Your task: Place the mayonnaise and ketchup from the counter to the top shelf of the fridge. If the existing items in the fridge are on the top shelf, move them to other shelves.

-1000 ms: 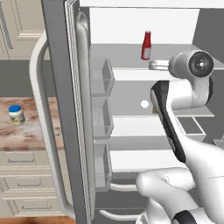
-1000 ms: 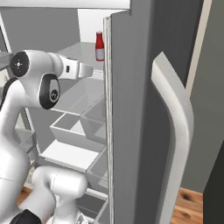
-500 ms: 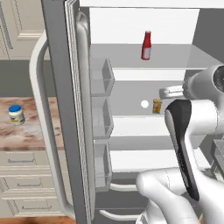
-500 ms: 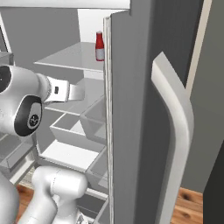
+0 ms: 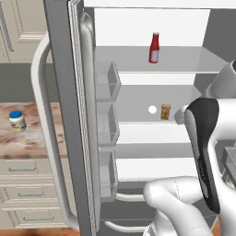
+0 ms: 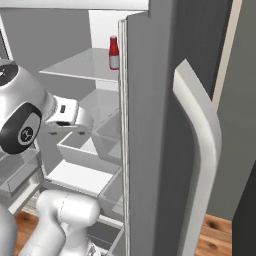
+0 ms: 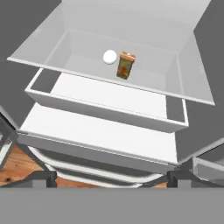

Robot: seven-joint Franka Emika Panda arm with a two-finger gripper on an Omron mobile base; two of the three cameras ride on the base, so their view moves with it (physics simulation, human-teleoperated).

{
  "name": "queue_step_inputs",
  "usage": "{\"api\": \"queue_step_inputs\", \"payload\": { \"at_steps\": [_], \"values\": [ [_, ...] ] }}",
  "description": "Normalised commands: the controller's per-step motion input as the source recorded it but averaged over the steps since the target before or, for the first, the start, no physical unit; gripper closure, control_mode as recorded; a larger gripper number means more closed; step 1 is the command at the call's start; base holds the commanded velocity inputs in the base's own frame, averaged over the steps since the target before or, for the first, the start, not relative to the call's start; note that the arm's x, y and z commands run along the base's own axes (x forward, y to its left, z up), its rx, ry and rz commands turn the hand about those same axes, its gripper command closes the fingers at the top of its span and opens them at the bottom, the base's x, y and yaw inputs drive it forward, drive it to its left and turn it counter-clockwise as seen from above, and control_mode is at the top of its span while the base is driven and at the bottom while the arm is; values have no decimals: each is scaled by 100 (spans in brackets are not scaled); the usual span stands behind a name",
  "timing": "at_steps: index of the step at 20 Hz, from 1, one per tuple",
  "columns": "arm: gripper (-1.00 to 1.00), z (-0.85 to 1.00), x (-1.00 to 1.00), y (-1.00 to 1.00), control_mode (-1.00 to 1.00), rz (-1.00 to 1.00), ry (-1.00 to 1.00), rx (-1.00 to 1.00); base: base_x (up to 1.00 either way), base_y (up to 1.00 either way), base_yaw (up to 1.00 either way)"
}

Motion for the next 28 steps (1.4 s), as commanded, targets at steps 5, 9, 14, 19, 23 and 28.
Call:
{"api": "queue_step_inputs", "payload": {
  "at_steps": [5, 9, 14, 19, 23, 28],
  "values": [
    [-100, -3, -46, 0, 100, 2, 3, 0, -20, 0, 2],
    [-100, 0, 0, 0, 100, 0, 0, 0, -100, 0, 15],
    [-100, 0, 0, 0, 100, 0, 0, 0, -100, 29, 19],
    [-100, 0, 0, 0, 100, 0, 0, 0, -77, 96, 21],
    [-100, 0, 0, 0, 100, 0, 0, 0, -9, 100, 8],
    [-100, 0, 0, 0, 100, 0, 0, 0, 45, 100, 0]
  ]
}}
